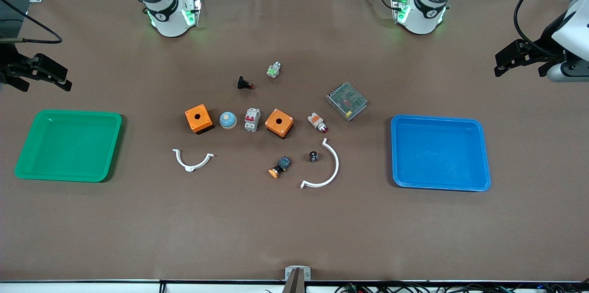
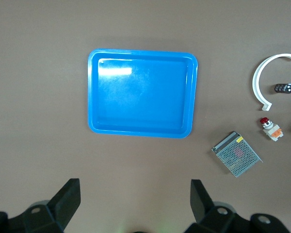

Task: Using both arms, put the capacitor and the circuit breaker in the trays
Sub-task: 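Move the left gripper toward the black capacitor while the right gripper reaches out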

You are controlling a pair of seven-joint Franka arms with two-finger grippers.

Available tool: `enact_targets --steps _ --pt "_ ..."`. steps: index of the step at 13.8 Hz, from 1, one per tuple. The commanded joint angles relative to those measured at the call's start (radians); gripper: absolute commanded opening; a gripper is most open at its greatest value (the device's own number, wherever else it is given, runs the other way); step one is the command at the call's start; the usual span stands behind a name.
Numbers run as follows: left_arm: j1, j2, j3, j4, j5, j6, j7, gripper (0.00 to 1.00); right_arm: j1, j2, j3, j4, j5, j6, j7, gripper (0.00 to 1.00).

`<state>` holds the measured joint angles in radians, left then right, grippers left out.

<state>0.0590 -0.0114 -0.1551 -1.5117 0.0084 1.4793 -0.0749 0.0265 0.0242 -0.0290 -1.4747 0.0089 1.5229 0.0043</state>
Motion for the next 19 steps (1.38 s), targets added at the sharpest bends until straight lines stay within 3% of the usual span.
enact_targets --steps 1,3,5,8,10,14,17,19 --pt "-0.001 0.005 -0.007 0.018 -0.005 -0.01 0.009 1.0 -0.014 0.003 0.012 0.017 -0.006 -0.004 -0.006 1.0" --pt "-0.001 0.028 -0.007 0.018 -0.008 -0.01 0.003 1.0 -0.014 0.003 0.012 0.017 -0.004 -0.004 -0.004 1.0" --pt "-0.013 0.106 -0.011 0.077 -0.001 -0.01 -0.009 1.0 -0.011 0.003 0.012 0.017 -0.006 -0.004 -0.004 1.0" --pt "-0.068 0.192 -0.011 0.081 -0.005 0.012 -0.028 1.0 -0.011 0.003 0.012 0.017 -0.007 -0.004 -0.004 1.0" --pt "-0.129 0.229 -0.011 0.079 -0.01 0.083 -0.098 1.0 -0.016 0.005 0.012 0.017 0.0 -0.004 -0.006 1.0" --pt "-0.264 0.362 -0.011 0.094 -0.005 0.208 -0.472 1.0 -0.007 0.014 0.012 0.017 -0.001 -0.006 -0.003 1.0" --pt "-0.343 0.457 -0.009 0.094 -0.005 0.333 -0.542 1.0 -0.008 0.014 0.014 0.01 0.002 -0.017 -0.012 1.0" --pt "-0.401 0.527 -0.009 0.097 -0.005 0.439 -0.606 1.0 0.057 0.016 0.018 0.004 0.003 -0.021 0.002 1.0"
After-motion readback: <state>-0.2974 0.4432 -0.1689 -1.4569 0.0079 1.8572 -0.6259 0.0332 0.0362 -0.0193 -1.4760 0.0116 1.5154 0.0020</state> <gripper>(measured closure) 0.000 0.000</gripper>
